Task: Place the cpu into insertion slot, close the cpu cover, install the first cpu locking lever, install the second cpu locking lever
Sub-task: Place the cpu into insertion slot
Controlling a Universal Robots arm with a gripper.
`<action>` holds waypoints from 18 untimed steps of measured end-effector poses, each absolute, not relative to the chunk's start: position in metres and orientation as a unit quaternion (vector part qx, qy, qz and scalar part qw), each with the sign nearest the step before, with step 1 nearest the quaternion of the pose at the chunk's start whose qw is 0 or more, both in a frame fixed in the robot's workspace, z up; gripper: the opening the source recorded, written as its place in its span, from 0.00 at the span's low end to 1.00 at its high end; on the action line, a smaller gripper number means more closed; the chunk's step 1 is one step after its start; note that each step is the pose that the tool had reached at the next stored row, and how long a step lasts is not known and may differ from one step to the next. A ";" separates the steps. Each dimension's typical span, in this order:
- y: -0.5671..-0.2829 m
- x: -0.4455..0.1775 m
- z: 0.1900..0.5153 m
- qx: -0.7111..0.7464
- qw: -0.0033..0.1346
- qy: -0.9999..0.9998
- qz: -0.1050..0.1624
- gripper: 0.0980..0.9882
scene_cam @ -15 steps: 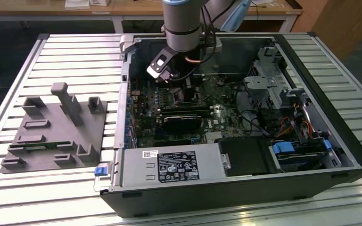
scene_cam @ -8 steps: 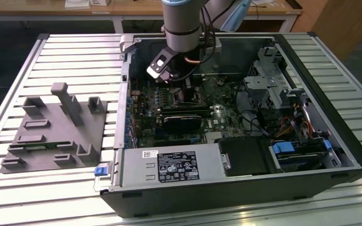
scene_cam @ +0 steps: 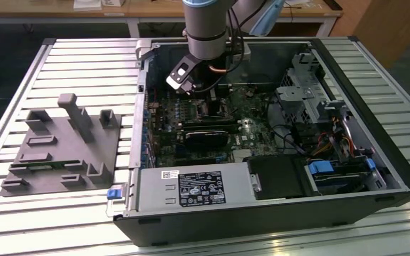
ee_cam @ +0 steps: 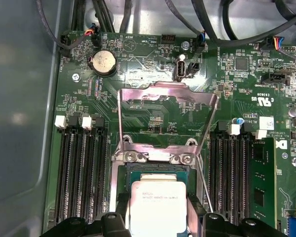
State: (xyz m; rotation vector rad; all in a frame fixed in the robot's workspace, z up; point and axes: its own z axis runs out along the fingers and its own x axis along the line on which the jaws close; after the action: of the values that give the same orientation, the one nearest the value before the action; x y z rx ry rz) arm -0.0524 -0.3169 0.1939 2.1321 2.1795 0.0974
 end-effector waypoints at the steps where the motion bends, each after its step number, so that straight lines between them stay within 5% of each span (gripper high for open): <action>1: -0.317 -0.052 0.194 0.698 0.046 0.714 0.032 0.50; 18: -0.317 -0.052 0.191 0.698 0.046 0.714 0.032 0.50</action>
State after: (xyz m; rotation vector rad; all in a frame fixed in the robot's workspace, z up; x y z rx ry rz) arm -0.0520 -0.3169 0.1914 2.1321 2.1795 0.0972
